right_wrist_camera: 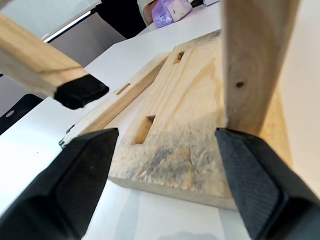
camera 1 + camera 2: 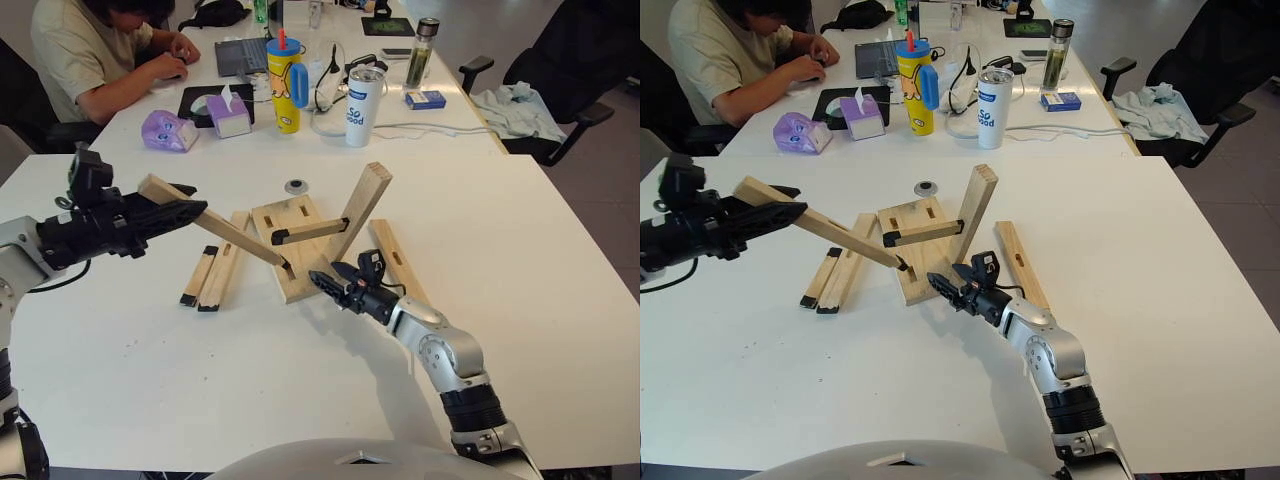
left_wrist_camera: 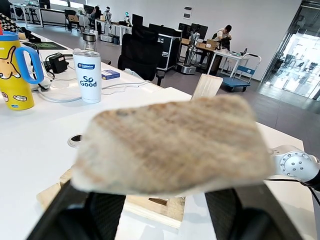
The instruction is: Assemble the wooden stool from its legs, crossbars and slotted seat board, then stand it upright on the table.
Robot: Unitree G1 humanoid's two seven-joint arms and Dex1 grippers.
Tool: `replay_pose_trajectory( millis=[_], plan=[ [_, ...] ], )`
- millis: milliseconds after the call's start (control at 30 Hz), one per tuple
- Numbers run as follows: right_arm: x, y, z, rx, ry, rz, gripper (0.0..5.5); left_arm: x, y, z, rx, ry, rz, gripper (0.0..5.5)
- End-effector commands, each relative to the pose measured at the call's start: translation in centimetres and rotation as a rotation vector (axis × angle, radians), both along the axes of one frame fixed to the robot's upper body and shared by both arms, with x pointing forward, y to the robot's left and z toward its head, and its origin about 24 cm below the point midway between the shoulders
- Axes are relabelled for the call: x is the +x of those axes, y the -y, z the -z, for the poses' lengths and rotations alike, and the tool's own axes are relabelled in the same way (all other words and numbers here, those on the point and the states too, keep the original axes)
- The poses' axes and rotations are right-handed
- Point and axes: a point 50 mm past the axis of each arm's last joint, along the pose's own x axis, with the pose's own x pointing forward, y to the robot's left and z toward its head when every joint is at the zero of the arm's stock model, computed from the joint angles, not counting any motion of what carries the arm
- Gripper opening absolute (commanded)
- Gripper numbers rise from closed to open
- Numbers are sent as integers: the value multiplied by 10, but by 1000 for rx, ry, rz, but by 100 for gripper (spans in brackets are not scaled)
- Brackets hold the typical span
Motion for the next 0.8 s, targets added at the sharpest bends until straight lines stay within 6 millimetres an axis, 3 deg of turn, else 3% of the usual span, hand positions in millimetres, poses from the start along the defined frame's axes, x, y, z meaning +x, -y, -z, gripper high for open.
replay_pose_trajectory(
  millis=[33,300,633,800],
  plan=[
    [-10,-7,12,-107,-10,-71,360,5,4,5,40,24,-22,206],
    [-21,-17,31,-265,-26,-131,360,12,14,16,69,3,33,206],
    [-23,-8,53,-484,-95,-89,360,20,18,22,155,1,79,206],
    [-29,-3,60,-514,-142,-104,360,28,21,13,267,37,142,206]
  ],
)
